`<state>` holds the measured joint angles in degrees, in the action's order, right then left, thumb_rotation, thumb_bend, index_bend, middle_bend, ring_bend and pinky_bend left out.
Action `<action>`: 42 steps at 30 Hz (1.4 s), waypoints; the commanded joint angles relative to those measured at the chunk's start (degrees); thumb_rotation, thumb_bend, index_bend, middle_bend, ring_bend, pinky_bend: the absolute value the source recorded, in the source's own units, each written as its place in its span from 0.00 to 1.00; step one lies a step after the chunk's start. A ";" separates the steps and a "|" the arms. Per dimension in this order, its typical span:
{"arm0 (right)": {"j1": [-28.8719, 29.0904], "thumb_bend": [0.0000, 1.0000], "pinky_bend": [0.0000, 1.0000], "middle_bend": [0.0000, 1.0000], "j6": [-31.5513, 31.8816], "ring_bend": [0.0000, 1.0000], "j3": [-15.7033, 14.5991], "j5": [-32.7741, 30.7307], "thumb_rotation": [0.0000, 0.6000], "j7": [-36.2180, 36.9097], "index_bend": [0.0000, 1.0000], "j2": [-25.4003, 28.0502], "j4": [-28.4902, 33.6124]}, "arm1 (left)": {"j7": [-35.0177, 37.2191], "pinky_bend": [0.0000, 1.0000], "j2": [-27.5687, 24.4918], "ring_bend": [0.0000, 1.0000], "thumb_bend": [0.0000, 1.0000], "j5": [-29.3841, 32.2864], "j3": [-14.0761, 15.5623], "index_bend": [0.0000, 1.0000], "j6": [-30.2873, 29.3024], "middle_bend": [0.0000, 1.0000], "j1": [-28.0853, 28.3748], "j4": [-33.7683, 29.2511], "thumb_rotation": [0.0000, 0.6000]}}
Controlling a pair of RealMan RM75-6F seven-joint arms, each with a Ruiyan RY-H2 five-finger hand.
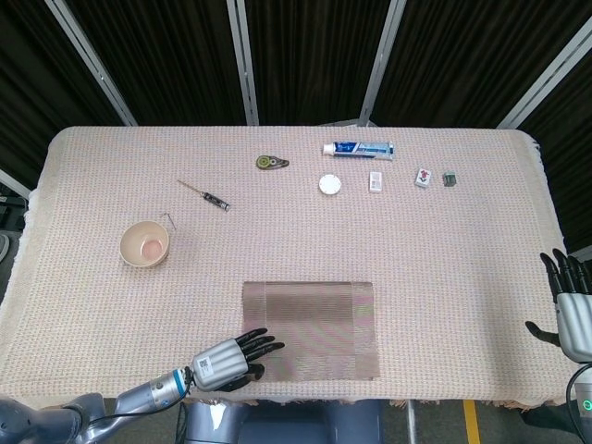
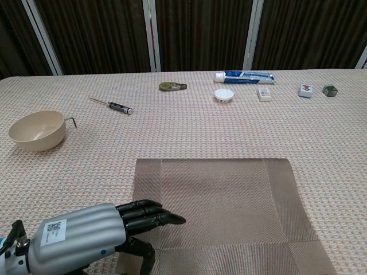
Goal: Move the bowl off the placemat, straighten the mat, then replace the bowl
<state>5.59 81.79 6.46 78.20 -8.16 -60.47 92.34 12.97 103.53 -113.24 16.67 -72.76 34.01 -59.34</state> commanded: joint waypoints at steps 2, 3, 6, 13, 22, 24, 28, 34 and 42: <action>0.00 0.00 0.00 0.00 0.03 0.00 -0.01 0.02 1.00 -0.07 0.00 -0.01 0.04 | -0.55 0.00 -0.34 0.00 0.49 0.44 -0.71 0.52 -0.07 0.00 0.35 -0.98 1.00; -0.01 0.00 0.00 0.00 0.02 0.00 -0.02 0.01 1.00 -0.03 0.00 -0.01 0.07 | -0.72 0.00 -0.42 0.00 0.50 0.60 -0.89 0.53 0.02 0.00 0.43 -1.21 1.00; 0.02 0.00 0.00 0.00 0.00 0.00 -0.01 0.03 1.00 0.00 0.00 0.01 0.06 | -0.87 0.00 -0.51 0.00 0.53 1.17 -1.28 0.58 0.38 0.00 0.54 -1.69 1.00; -0.01 0.00 0.00 0.00 0.01 0.00 0.02 -0.01 1.00 0.19 0.00 0.12 0.08 | -1.16 0.00 -0.40 0.00 0.53 2.69 -2.25 0.63 1.50 0.00 0.72 -2.34 1.00; 0.10 0.00 0.00 0.00 -0.18 0.00 -0.01 -0.06 1.00 0.06 0.00 0.05 0.07 | -0.92 0.00 0.03 0.00 0.54 6.28 -7.38 0.66 2.80 0.00 2.67 -4.18 1.00; 0.17 0.00 0.00 0.00 -0.19 0.00 0.01 0.00 1.00 -0.06 0.00 0.03 0.16 | 0.27 0.00 0.33 0.00 0.54 8.93 -10.43 0.67 4.10 0.00 3.73 -5.83 1.00; 0.23 0.00 0.00 0.00 -0.16 0.00 0.16 -0.14 1.00 -0.20 0.00 0.09 0.35 | 0.04 0.00 0.47 0.00 0.54 13.64 -17.78 0.68 6.70 0.00 6.96 -7.93 1.00; 0.24 0.00 0.00 0.00 -0.38 0.00 0.51 -1.01 1.00 0.11 0.00 0.34 0.39 | -1.56 0.00 0.33 0.00 0.56 22.18 -29.12 0.68 11.77 0.00 11.95 -8.66 1.00; 0.10 0.00 0.00 0.00 -0.53 0.00 0.66 -1.67 1.00 0.52 0.00 0.61 0.18 | -5.20 0.00 1.43 0.00 0.56 33.76 -37.78 0.69 17.49 0.00 15.05 -1.16 1.00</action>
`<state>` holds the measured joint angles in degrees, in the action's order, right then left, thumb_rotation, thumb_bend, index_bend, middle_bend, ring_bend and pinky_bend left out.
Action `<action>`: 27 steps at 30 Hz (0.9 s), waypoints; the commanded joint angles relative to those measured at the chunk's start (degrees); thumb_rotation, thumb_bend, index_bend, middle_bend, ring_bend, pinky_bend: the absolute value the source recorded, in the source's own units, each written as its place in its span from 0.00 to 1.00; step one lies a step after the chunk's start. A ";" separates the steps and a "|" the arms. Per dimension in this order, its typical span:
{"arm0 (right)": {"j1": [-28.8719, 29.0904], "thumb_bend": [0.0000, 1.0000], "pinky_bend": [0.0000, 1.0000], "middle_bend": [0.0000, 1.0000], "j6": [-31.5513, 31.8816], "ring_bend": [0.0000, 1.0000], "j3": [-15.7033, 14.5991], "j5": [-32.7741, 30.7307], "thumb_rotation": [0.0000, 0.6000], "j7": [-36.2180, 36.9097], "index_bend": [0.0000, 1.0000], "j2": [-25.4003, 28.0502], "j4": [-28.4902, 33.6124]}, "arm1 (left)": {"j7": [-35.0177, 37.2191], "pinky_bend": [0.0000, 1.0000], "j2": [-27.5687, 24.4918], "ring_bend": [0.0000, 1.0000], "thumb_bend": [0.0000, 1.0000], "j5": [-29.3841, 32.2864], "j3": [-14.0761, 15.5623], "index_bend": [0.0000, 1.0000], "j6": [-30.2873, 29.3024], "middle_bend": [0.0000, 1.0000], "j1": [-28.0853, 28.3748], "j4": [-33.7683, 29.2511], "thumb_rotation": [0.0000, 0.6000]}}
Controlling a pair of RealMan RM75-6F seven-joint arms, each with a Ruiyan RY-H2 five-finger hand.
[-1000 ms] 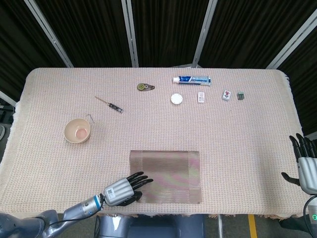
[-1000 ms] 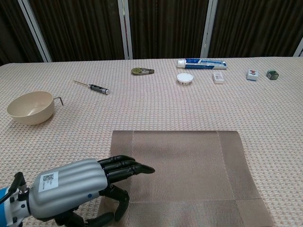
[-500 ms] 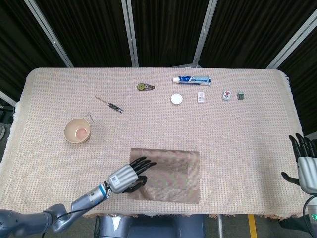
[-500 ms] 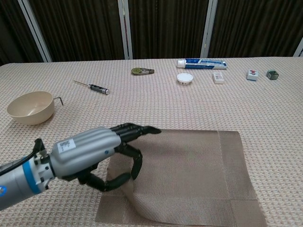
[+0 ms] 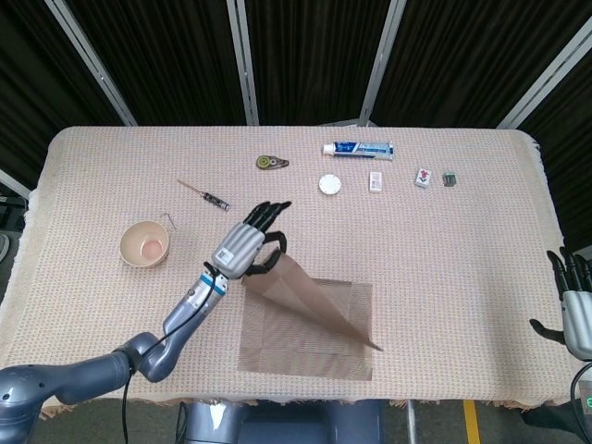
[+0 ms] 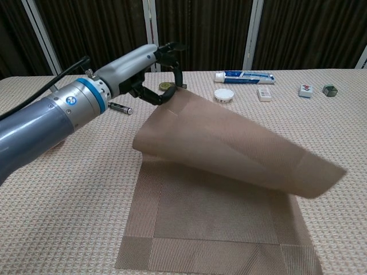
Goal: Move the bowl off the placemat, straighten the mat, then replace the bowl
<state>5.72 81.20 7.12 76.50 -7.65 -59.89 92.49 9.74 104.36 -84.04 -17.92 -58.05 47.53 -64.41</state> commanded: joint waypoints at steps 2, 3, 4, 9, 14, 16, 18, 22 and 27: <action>-0.09 0.00 0.00 0.00 0.17 0.00 -0.02 0.04 1.00 -0.03 0.00 0.06 0.08 | -2.48 0.00 0.63 0.00 0.56 5.99 -3.48 0.69 3.34 0.00 1.38 5.71 1.00; -0.12 0.00 0.00 0.00 0.21 0.00 -0.04 0.06 1.00 -0.08 0.00 0.06 0.10 | -2.63 0.00 0.59 0.00 0.56 6.53 -3.37 0.69 3.56 0.00 1.20 6.68 1.00; -0.13 0.00 0.00 0.00 0.19 0.00 -0.07 0.04 1.00 -0.14 0.00 0.05 0.12 | -2.83 0.00 0.48 0.00 0.57 6.87 -3.04 0.69 3.68 0.00 0.90 7.75 1.00; -0.02 0.00 0.00 0.00 -0.20 0.00 -0.23 -0.10 1.00 -0.57 0.00 -0.12 0.08 | -1.66 0.00 0.07 0.00 0.57 7.10 -1.16 0.70 2.52 0.00 -1.18 12.08 1.00; 0.28 0.00 0.00 0.00 -0.60 0.00 -0.31 -0.08 1.00 -1.09 0.00 -0.39 0.15 | 0.60 0.00 -0.46 0.00 0.57 6.96 0.19 0.68 1.49 0.00 -2.77 15.66 1.00; 0.37 0.00 0.00 0.00 -0.73 0.00 -0.36 -0.01 1.00 -1.29 0.00 -0.48 0.19 | 1.02 0.00 -0.63 0.00 0.50 6.90 0.62 0.62 1.17 0.00 -3.24 16.70 1.00; 0.43 0.00 0.00 0.00 -0.84 0.00 -0.41 0.01 1.00 -1.41 0.00 -0.55 0.21 | 1.27 0.00 -0.69 0.00 0.27 6.91 0.82 0.36 0.87 0.00 -3.57 17.36 1.00; 0.56 0.00 0.00 0.00 -1.00 0.00 -0.54 0.15 1.00 -1.77 0.00 -0.72 0.29 | 1.75 0.00 -1.39 0.00 0.00 7.73 1.38 0.00 1.28 0.00 -4.69 18.60 1.00; 0.57 0.00 0.00 0.00 -1.26 0.00 -1.09 0.67 1.00 -2.22 0.00 -0.86 0.52 | 2.53 0.00 -4.14 0.00 0.00 7.08 1.88 0.00 -2.15 0.00 -6.84 16.27 1.00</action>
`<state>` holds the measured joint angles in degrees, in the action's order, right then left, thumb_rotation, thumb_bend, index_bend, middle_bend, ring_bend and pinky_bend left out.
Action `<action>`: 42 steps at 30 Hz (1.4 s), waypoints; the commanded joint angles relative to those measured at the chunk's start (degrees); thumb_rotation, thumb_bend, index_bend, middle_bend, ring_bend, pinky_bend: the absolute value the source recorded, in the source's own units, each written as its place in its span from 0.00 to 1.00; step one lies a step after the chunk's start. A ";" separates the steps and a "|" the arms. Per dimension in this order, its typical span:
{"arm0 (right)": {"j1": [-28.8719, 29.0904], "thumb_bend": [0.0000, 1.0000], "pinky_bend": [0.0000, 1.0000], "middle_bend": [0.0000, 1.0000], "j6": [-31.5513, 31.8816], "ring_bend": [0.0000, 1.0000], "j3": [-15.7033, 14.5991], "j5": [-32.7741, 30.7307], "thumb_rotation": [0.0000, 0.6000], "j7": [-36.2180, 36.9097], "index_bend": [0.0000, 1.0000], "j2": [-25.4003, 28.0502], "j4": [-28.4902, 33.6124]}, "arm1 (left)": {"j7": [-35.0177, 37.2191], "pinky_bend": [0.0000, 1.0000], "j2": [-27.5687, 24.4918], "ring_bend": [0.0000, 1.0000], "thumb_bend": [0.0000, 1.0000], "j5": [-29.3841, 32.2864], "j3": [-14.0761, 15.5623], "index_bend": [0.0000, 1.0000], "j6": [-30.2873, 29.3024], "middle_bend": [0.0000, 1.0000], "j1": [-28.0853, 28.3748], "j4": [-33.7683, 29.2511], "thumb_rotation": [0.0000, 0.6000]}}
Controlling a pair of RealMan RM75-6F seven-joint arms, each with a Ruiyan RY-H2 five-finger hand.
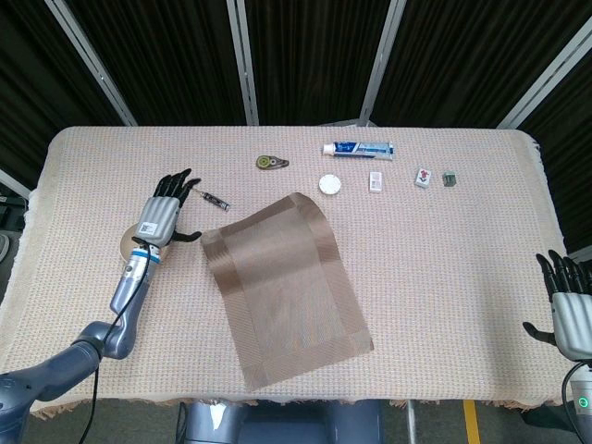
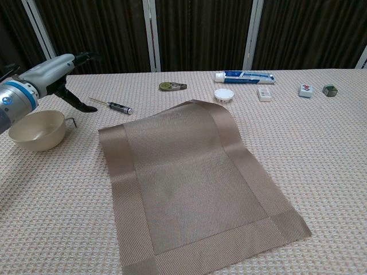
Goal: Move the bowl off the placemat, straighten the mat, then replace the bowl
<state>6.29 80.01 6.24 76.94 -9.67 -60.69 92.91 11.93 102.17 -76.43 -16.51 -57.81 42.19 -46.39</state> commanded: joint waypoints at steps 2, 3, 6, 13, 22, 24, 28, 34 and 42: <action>-0.02 0.00 0.00 0.00 -0.12 0.00 -0.45 0.49 1.00 -0.43 0.00 -0.10 0.21 | 0.10 0.00 -3.43 0.00 0.00 -0.93 0.74 0.00 -3.87 0.00 -2.43 -3.38 1.00; -0.03 0.00 0.00 0.00 -0.12 0.00 -0.59 0.67 1.00 -0.60 0.00 -0.12 0.28 | -0.30 0.00 -4.72 0.00 0.00 -1.19 0.96 0.00 -4.94 0.00 -3.21 -4.82 1.00; -0.11 0.00 0.00 0.00 -0.03 0.00 -0.87 1.05 1.00 -0.91 0.00 -0.09 0.56 | -3.12 0.00 -9.73 0.00 0.00 -1.27 1.71 0.00 -7.51 0.00 -6.06 -11.18 1.00; -0.03 0.00 0.00 0.00 -0.13 0.00 -1.36 2.03 1.00 -0.81 0.00 -0.08 1.01 | -16.73 0.00 -26.23 0.00 0.00 1.21 4.50 0.00 -13.34 0.00 -15.01 -35.50 1.00; 2.67 0.00 0.00 0.00 -3.57 0.00 -2.26 5.03 1.00 -2.30 0.00 -0.42 2.32 | -26.27 0.00 -35.89 0.00 0.00 0.37 9.73 0.00 -22.07 0.00 -23.88 -51.33 1.00; 4.40 0.00 0.00 0.00 -5.92 0.00 -2.90 7.18 1.00 -2.56 0.00 -0.24 2.69 | -27.63 0.00 -36.98 0.00 0.00 -0.05 10.62 0.00 -23.90 0.00 -25.43 -53.57 1.00; 9.49 0.00 0.00 0.00 -13.17 0.00 -4.69 12.95 1.00 1.27 0.00 0.21 2.94 | -29.27 0.00 -38.05 0.00 0.00 -0.98 11.87 0.00 -26.44 0.00 -27.66 -56.22 1.00; 17.30 0.00 0.00 0.00 -22.27 0.00 -7.29 21.14 1.00 9.79 0.00 -1.72 0.45 | -29.60 0.00 -38.72 0.00 0.00 -1.59 12.57 0.00 -26.47 0.00 -28.58 -57.31 1.00; 22.91 0.00 0.00 0.00 -24.13 0.00 -9.24 29.55 1.00 9.11 0.03 -10.92 -7.28 | -29.81 0.00 -39.08 0.00 0.00 -1.96 12.64 0.00 -26.05 0.00 -28.99 -57.09 1.00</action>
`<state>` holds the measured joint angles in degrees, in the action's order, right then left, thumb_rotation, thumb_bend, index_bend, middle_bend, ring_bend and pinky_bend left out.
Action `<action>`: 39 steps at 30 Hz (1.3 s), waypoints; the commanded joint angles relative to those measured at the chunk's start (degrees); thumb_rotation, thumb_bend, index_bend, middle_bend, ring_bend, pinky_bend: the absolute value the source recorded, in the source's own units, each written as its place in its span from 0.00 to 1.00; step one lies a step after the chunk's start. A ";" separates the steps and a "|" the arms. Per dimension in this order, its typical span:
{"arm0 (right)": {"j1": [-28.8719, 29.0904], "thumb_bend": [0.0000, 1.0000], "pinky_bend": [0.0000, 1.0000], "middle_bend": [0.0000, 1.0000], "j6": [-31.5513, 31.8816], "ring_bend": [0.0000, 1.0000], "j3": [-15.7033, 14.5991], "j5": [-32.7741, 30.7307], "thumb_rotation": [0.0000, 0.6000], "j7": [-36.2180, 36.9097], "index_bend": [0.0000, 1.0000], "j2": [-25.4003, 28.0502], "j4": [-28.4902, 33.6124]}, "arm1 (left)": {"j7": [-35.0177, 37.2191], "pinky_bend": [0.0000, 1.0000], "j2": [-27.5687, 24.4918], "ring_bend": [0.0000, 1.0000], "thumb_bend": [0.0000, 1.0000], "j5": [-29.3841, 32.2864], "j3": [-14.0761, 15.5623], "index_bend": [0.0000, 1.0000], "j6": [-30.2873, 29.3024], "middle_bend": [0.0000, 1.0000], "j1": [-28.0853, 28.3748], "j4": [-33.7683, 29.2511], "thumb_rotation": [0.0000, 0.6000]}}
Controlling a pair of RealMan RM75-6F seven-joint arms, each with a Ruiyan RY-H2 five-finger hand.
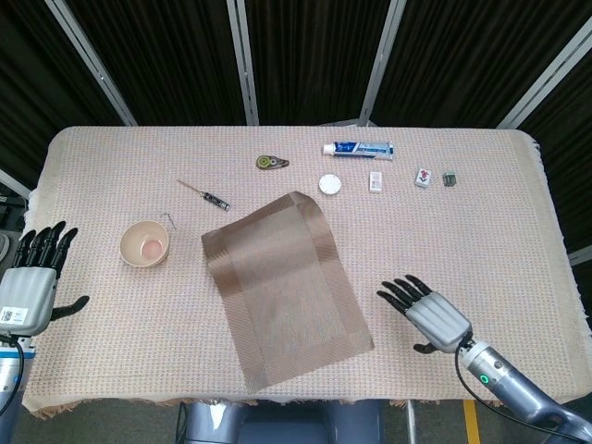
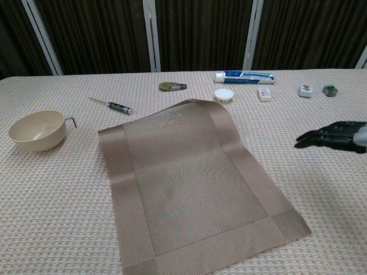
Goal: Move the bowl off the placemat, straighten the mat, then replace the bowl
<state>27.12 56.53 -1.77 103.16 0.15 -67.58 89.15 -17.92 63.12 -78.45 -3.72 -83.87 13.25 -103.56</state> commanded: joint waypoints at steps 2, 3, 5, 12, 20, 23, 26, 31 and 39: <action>2.83 0.00 0.00 0.00 -0.52 0.00 -1.68 4.59 1.00 -1.17 0.03 -6.00 -5.06 | 0.07 0.00 -0.10 0.00 0.00 -0.06 -0.27 0.00 0.01 0.00 -0.09 0.17 1.00; 3.29 0.00 0.00 0.00 -0.57 0.00 -1.83 5.15 1.00 -1.67 0.03 -7.06 -5.89 | 0.11 0.00 -0.12 0.00 0.00 -0.13 -0.36 0.00 0.04 0.00 -0.08 0.22 1.00; 4.00 0.00 0.00 0.00 -0.86 0.00 -1.89 5.69 1.00 -2.72 0.03 -8.85 -7.15 | 0.37 0.00 -0.17 0.00 0.00 -0.17 -0.52 0.00 0.18 0.00 -0.04 0.12 1.00; 5.44 0.00 0.00 0.00 -1.33 0.00 -2.50 6.91 1.00 -5.89 0.04 -13.61 -10.38 | 0.94 0.00 -0.36 0.00 0.00 -0.86 -0.70 0.00 0.11 0.00 -0.19 -0.11 1.00; 5.41 0.00 0.00 0.00 0.79 0.00 -3.75 7.33 1.00 -8.60 0.05 -16.06 -14.03 | 1.37 0.00 -0.60 0.00 0.00 -0.73 -0.74 0.00 0.92 0.00 -0.32 -0.16 1.00; 5.50 0.00 0.00 0.00 1.14 0.00 -3.94 6.92 1.00 -8.90 0.05 -16.50 -14.66 | 1.55 0.00 -0.66 0.00 0.00 -0.80 -0.81 0.00 0.96 0.00 -0.39 -0.29 1.00; 5.63 0.00 0.00 0.00 1.65 0.00 -3.89 6.38 1.00 -9.12 0.05 -17.01 -14.80 | 1.52 0.00 -0.65 0.00 0.00 -0.95 -0.75 0.00 1.14 0.00 -0.45 -0.37 1.00; 5.94 0.00 0.00 0.00 1.89 0.00 -3.52 5.53 1.00 -9.89 0.05 -17.46 -14.58 | 1.44 0.00 -0.52 0.00 0.00 -0.97 -0.71 0.00 1.53 0.00 -0.43 -0.40 1.00; 6.37 0.05 0.00 0.00 2.24 0.00 -3.04 4.42 1.00 -10.69 0.07 -17.50 -13.88 | 1.86 0.00 -0.68 0.00 0.00 -1.03 -0.79 0.00 1.69 0.00 -0.56 -0.62 1.00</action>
<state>33.42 58.75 -4.82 107.67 -10.51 -85.10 75.17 -16.05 62.45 -79.48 -4.50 -82.19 12.69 -104.18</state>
